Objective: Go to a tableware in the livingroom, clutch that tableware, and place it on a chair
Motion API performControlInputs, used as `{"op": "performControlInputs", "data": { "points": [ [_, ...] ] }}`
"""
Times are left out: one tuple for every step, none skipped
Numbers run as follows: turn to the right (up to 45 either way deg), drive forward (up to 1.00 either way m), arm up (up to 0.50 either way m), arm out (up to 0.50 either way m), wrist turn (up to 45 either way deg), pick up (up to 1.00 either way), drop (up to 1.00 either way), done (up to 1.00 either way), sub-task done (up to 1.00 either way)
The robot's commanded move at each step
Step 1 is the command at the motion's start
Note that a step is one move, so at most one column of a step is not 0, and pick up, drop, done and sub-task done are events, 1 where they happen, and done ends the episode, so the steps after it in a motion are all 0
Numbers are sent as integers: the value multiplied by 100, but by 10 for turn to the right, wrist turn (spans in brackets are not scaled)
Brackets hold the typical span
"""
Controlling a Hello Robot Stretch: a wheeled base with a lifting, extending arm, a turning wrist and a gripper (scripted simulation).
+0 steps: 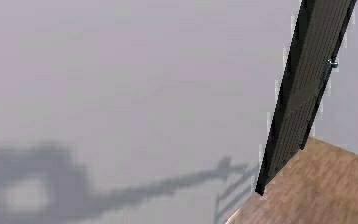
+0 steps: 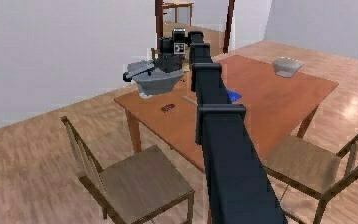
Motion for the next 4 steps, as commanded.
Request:
{"op": "performControlInputs", "data": {
  "points": [
    [0,0,-50,0,0,0,0,0,0],
    [0,0,0,0,0,0,100,0,0],
    [0,0,0,-10,0,0,0,0,0],
    [0,0,0,0,-450,0,0,0,0]
  ]
}}
